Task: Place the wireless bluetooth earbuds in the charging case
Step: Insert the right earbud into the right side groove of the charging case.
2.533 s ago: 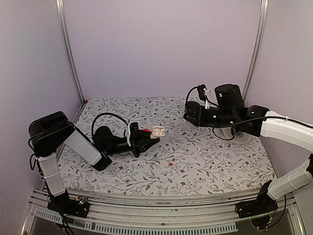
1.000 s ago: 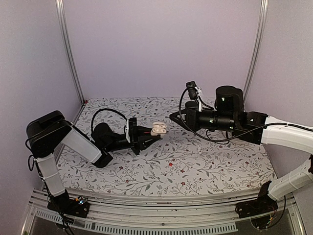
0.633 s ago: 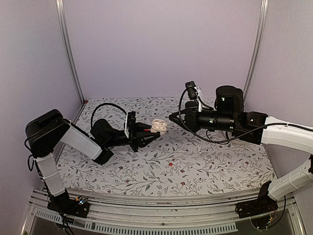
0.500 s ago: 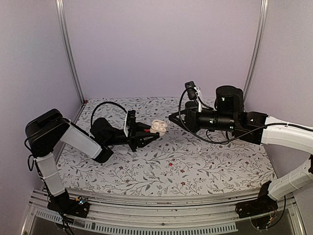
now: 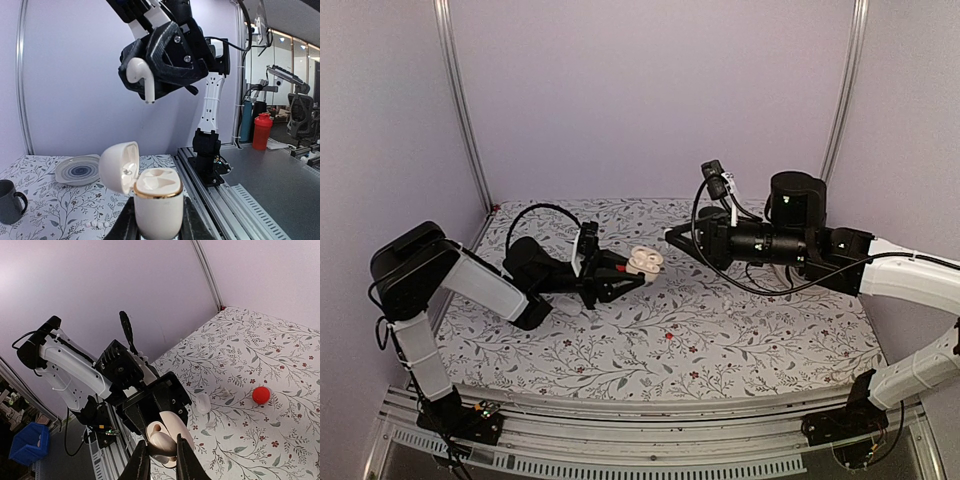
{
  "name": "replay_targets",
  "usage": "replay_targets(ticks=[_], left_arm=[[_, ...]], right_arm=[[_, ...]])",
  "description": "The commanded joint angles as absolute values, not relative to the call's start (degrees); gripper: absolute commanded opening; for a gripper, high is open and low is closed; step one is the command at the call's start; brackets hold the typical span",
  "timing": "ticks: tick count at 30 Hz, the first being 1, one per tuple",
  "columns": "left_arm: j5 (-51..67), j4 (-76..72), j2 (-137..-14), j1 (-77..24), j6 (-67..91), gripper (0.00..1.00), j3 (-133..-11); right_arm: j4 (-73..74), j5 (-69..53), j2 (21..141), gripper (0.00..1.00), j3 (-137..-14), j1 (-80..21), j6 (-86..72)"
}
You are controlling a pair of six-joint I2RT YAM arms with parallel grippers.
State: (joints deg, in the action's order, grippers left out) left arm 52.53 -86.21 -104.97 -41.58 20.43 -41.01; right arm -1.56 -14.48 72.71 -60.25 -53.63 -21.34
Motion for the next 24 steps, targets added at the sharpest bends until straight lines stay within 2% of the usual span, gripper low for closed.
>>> replay_targets(ticks=[1, 24], left_arm=[[53.09, -104.33, -103.03, -40.91, 20.09, 0.0, -41.9], [46.34, -102.51, -100.3, -42.36, 9.67, 0.0, -39.54]], right_arm=[[-4.17, -16.88, 70.94, 0.18, -58.77, -53.99, -20.01], [-5.3, -26.33, 73.97, 0.18, -61.02, -53.93, -16.56]])
